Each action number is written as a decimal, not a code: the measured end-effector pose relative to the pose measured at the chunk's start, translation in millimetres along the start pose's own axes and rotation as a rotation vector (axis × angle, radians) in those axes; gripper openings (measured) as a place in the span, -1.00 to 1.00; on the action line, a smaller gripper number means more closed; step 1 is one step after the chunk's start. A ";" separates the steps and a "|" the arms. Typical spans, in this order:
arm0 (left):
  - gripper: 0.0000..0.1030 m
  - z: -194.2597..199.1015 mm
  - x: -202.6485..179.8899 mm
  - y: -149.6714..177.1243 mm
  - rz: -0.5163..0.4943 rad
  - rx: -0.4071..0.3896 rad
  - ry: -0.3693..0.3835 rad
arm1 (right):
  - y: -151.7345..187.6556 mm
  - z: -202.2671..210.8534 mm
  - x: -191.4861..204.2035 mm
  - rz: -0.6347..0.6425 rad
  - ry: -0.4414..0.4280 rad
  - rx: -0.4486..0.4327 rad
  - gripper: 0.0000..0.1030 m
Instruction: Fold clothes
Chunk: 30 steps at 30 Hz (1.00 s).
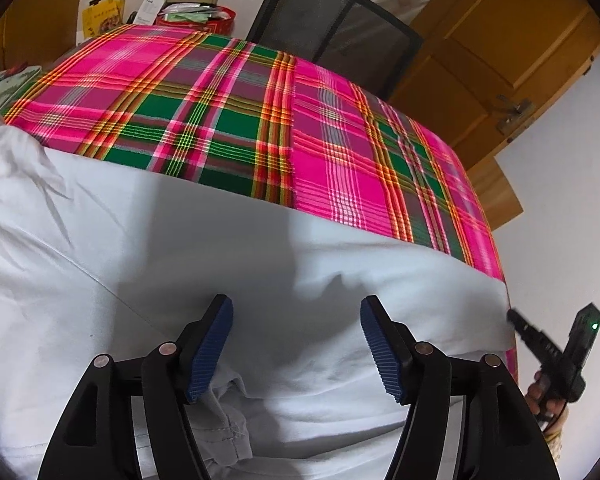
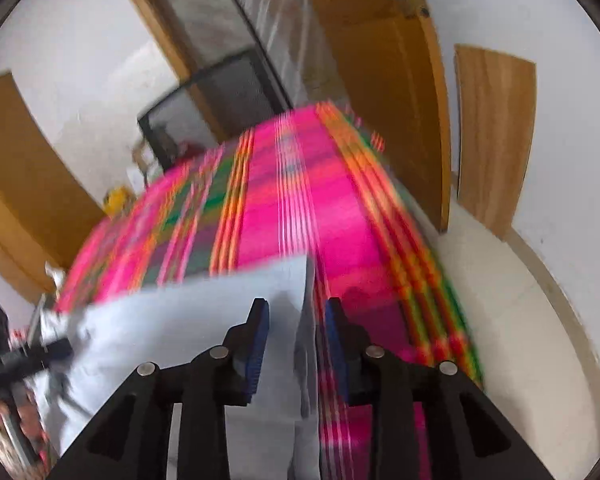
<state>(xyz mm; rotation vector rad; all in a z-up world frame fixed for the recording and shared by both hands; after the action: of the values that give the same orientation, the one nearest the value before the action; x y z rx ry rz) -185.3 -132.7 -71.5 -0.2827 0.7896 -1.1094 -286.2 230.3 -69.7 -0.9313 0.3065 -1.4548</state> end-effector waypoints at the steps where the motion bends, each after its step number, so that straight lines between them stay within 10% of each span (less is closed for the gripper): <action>1: 0.33 0.3 0.2 0.3 0.001 0.001 0.000 | 5.6 3.4 -1.3 -0.011 0.006 0.002 -0.42; 12: 0.40 -1.4 -1.8 0.3 -0.006 -0.006 -0.003 | 25.0 23.5 9.6 -0.003 -0.036 -0.001 -0.42; 14: 0.40 -0.5 -0.8 0.2 -0.003 -0.004 -0.002 | 21.1 26.9 16.6 0.042 -0.028 -0.025 -0.94; 16: 0.40 -0.5 -0.7 0.2 -0.005 -0.004 -0.004 | 14.4 32.1 24.0 0.074 -0.034 -0.054 -0.93; 23: 0.40 -1.5 -1.1 0.0 -0.004 0.001 -0.003 | -28.3 56.6 34.7 -0.117 -0.220 -0.105 -0.94; 30: 0.41 -1.3 -1.2 0.5 -0.014 -0.001 -0.008 | -7.0 33.4 -0.8 -0.219 -0.128 -0.013 -0.94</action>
<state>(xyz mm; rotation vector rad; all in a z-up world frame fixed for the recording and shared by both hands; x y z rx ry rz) -186.1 -131.1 -72.2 -0.2937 0.7821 -1.1205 -268.1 243.8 -44.0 -1.0902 0.1217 -1.5852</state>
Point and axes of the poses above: each gripper's, at about its wrist camera, not at the fingertips, and z roughly against the way its jaws point, x to its left, y to its underside, the point moved 10 cm from there along -z, roughly the way its jaws point, and after that the axes turned 9 degrees about -x, right-handed, at the moved point
